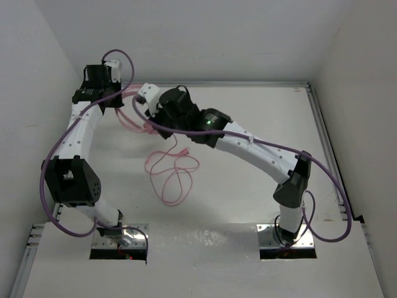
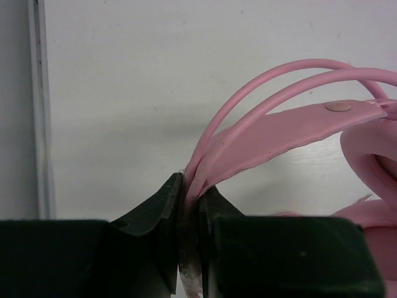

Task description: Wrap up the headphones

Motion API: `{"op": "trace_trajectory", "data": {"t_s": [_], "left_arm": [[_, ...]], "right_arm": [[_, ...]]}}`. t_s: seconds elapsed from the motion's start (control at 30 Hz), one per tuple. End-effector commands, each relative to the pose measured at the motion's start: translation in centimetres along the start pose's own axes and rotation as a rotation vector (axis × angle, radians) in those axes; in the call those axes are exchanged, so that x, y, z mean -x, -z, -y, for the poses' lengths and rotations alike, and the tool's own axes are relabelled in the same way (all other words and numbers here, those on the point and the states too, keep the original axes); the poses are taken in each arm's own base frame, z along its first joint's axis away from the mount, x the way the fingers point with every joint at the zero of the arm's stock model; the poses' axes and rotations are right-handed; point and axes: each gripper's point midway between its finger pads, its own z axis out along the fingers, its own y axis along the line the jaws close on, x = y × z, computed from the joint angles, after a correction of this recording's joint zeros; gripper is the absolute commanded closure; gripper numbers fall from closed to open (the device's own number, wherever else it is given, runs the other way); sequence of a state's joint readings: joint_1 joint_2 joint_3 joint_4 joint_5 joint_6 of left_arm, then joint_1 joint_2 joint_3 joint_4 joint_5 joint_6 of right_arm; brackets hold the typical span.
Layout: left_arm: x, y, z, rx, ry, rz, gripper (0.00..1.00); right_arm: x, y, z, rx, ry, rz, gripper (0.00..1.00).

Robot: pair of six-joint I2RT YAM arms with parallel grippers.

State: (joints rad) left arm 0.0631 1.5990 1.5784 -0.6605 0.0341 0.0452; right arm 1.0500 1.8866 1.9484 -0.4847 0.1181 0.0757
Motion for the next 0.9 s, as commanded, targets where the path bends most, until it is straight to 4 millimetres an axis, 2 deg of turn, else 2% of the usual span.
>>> {"op": "trace_trajectory", "data": {"t_s": [0.0, 0.03, 0.07, 0.1, 0.17, 0.23, 0.27, 0.3, 0.33, 0.37, 0.4, 0.47, 0.53, 0.6, 0.63, 0.7, 0.73, 0.77, 0.8, 0.83, 0.87], "left_arm": [[4.1, 1.9, 0.1, 0.0, -0.332, 0.174, 1.0], [4.0, 2.1, 0.4, -0.028, -0.411, 0.172, 1.0], [4.0, 2.4, 0.8, -0.049, -0.449, 0.176, 1.0], [3.7, 2.6, 2.1, -0.115, -0.486, 0.178, 1.0], [3.8, 3.5, 3.4, -0.175, -0.564, 0.198, 1.0], [3.3, 4.5, 5.7, -0.25, -0.632, 0.198, 1.0], [2.9, 5.0, 7.3, -0.291, -0.662, 0.198, 1.0], [2.0, 5.3, 8.1, -0.319, -0.678, 0.171, 1.0], [1.6, 5.8, 8.9, -0.332, -0.698, 0.169, 1.0], [0.8, 6.3, 10.7, -0.362, -0.726, 0.166, 1.0], [-0.2, 6.0, 11.1, -0.351, -0.731, 0.146, 1.0], [-0.9, 7.1, 13.0, -0.392, -0.705, 0.156, 1.0], [-0.9, 8.0, 14.2, -0.45, -0.612, 0.147, 1.0], [-0.6, 8.5, 14.7, -0.47, -0.561, 0.133, 1.0], [0.3, 9.1, 14.9, -0.467, -0.509, 0.142, 1.0], [0.6, 9.9, 15.3, -0.487, -0.471, 0.14, 1.0], [1.1, 10.7, 15.7, -0.513, -0.446, 0.149, 1.0], [0.8, 11.4, 16.5, -0.571, -0.432, 0.135, 1.0], [0.9, 11.9, 17.0, -0.603, -0.419, 0.134, 1.0], [1.0, 12.4, 17.5, -0.636, -0.395, 0.126, 1.0], [1.6, 13.4, 18.1, -0.673, -0.391, 0.14, 1.0]], "right_arm": [[-1.0, 4.3, 4.6, -0.043, -0.024, -0.108, 1.0], [-2.1, 4.9, 6.5, -0.075, -0.036, -0.151, 1.0], [-2.5, 5.4, 7.4, -0.095, -0.036, -0.164, 1.0], [-3.0, 5.6, 8.5, -0.129, 0.0, -0.186, 1.0], [-3.7, 5.7, 9.8, -0.178, 0.076, -0.217, 1.0], [-3.7, 5.9, 12.1, -0.277, 0.16, -0.232, 1.0], [-2.9, 5.7, 13.0, -0.319, 0.178, -0.203, 1.0], [-2.5, 5.5, 13.9, -0.349, 0.212, -0.199, 1.0], [-1.1, 5.4, 15.2, -0.403, 0.212, -0.148, 1.0], [-0.1, 5.3, 15.6, -0.414, 0.211, -0.108, 1.0], [0.8, 5.1, 15.8, -0.412, 0.214, -0.073, 1.0], [3.6, 4.7, 15.8, -0.406, 0.198, 0.045, 1.0], [4.7, 4.4, 16.4, -0.414, 0.16, 0.101, 1.0], [4.4, 4.2, 17.3, -0.422, 0.086, 0.113, 1.0], [3.9, 4.6, 19.0, -0.45, 0.041, 0.117, 1.0], [1.8, 4.0, 20.0, -0.436, -0.053, 0.104, 1.0], [1.9, 4.6, 21.4, -0.451, -0.107, 0.141, 1.0], [0.7, 4.2, 22.0, -0.425, -0.163, 0.137, 1.0], [0.8, 3.9, 21.6, -0.399, -0.18, 0.149, 1.0], [0.5, 4.0, 22.6, -0.404, -0.204, 0.154, 1.0], [0.1, 3.5, 23.1, -0.398, -0.221, 0.15, 0.95]]}}
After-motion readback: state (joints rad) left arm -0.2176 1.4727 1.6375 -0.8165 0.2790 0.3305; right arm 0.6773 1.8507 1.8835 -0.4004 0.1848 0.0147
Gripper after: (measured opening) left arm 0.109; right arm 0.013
